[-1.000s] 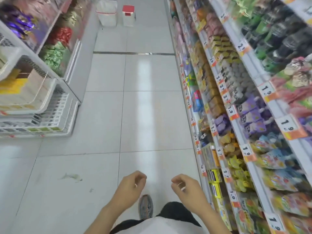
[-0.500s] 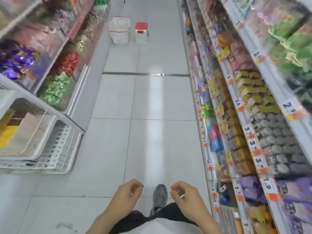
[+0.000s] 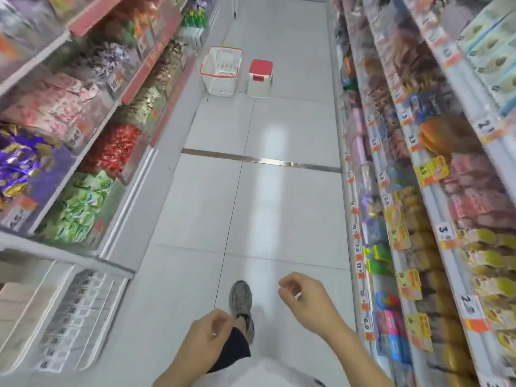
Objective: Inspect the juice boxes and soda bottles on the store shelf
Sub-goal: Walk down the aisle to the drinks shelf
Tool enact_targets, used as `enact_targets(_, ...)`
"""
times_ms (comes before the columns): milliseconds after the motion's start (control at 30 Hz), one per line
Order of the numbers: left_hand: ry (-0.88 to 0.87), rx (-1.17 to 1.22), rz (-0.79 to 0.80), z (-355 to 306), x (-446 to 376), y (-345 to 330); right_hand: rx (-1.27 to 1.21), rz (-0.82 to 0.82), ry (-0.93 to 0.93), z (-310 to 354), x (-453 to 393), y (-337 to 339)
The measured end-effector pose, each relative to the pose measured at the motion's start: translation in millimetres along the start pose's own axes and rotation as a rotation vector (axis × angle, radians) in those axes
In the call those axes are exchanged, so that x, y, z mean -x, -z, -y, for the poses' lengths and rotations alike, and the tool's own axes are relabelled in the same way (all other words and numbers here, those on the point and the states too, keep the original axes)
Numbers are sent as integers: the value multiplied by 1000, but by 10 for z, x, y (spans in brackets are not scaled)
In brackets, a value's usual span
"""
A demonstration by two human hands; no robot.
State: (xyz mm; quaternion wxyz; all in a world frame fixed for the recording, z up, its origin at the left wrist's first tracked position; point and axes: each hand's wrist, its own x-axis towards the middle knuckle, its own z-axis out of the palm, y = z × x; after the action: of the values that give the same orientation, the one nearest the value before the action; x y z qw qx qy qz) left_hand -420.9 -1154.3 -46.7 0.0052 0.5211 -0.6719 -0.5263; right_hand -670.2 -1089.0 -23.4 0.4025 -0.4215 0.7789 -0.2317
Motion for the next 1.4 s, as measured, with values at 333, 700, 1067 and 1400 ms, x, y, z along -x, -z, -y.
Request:
enact_targets(333,-62,47,64,-1718,-2829,1274,-123,-90,-131,750,-2150,1044)
enact_targets(700,-43,-4,77,-3395,-5784,2182,-153,-45,-114,1267,-5348,2528)
enact_targets(1067,34,41,19,-4659,-8439,3289,-121,21,2,2317,-8855,3932)
enact_targets(1400,-44,9,77,-6148,-11427,4631,-139,-51,-104,3098,-11456,5082)
